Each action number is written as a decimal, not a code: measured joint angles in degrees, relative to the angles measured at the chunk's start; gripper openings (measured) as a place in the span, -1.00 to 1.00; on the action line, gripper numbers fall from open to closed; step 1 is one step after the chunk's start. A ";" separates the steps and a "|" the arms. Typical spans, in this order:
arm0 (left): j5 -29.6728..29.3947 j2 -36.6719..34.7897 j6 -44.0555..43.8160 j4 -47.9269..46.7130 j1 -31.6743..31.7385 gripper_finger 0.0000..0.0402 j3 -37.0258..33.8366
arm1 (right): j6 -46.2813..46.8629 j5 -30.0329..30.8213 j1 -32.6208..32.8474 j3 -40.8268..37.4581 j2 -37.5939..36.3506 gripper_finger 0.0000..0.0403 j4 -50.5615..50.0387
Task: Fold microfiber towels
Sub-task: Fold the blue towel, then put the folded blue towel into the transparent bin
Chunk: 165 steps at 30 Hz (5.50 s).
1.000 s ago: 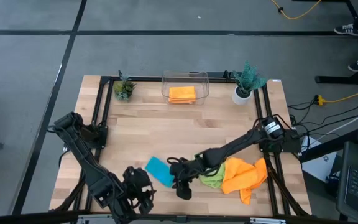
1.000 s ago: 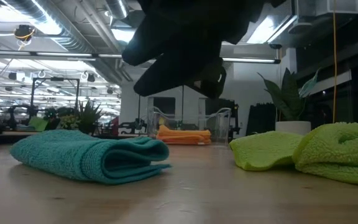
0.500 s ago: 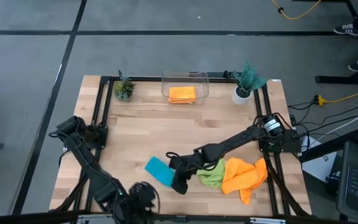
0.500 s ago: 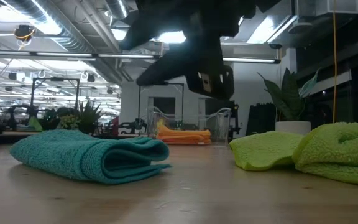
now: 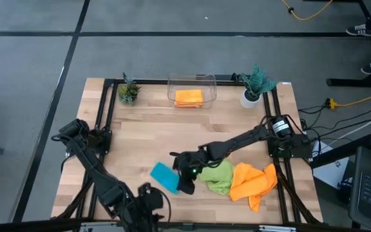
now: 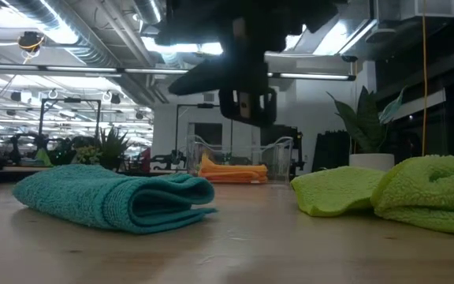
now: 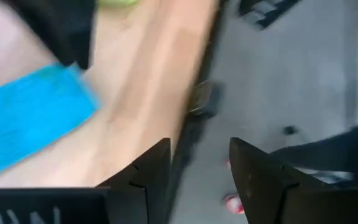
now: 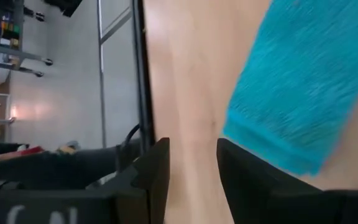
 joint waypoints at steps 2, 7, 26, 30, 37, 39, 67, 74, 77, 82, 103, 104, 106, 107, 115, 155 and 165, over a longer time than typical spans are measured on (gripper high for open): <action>-0.23 0.11 -1.55 -2.00 0.00 -0.22 -1.11 | -1.78 1.39 -0.71 0.00 0.00 -0.33 -0.12; -1.29 0.24 -2.30 2.43 0.81 -0.22 -8.50 | -3.56 5.51 -2.73 0.02 0.82 -0.33 -2.64; -5.67 0.26 -4.97 9.14 2.25 -0.22 -22.68 | -3.96 -1.58 -11.00 -0.02 7.89 -0.33 -0.96; -5.63 0.26 -5.41 9.72 2.19 -0.22 -22.68 | -1.59 -1.23 -11.00 0.00 7.89 -0.32 -0.24; -5.62 0.26 -5.50 9.65 2.19 -0.22 -22.68 | -0.60 -1.79 -11.75 0.00 7.87 -0.03 -0.70; -5.61 0.26 -5.50 9.61 2.19 -0.22 -22.68 | -0.73 -1.27 -12.03 0.00 7.87 0.08 -0.76; 0.52 0.26 2.06 4.83 2.19 -0.22 -22.68 | 3.72 -2.78 -9.37 0.32 13.35 0.25 8.56; 8.50 4.40 3.06 4.66 4.69 -0.22 -22.66 | 3.99 -0.88 -8.48 0.13 13.35 0.25 10.14; 7.13 6.40 3.52 5.58 6.10 -0.22 -22.68 | 4.03 -0.47 -8.13 0.13 13.35 0.25 10.34; 5.06 6.82 3.60 5.93 8.56 -0.22 -22.66 | 4.03 0.21 -7.01 0.11 13.38 0.25 10.73; 4.27 6.89 4.94 5.96 11.08 -0.22 -22.66 | 8.23 3.47 -3.62 -0.02 13.40 0.25 11.62; 4.23 6.89 4.82 5.96 11.08 -0.22 -22.66 | 8.50 3.47 -3.59 -0.02 13.40 0.25 11.63; 4.10 6.89 4.75 5.92 11.08 -0.22 -22.66 | 9.44 3.55 -3.27 -0.02 13.40 0.25 11.63; 4.08 6.89 4.75 5.92 11.08 -0.22 -22.66 | 9.91 3.65 -3.03 -0.02 13.40 0.25 11.63; 4.03 6.89 4.78 6.06 10.88 -0.22 -22.66 | 12.78 4.82 -1.55 0.04 14.16 0.25 12.28; 2.99 6.12 -8.58 -6.60 2.14 -0.35 -12.05 | 4.83 7.03 -7.37 -0.29 8.81 -0.96 3.82; 2.63 6.12 -21.10 -9.90 -4.73 -0.36 -6.04 | -0.45 1.37 -12.45 -0.27 3.67 -0.96 0.96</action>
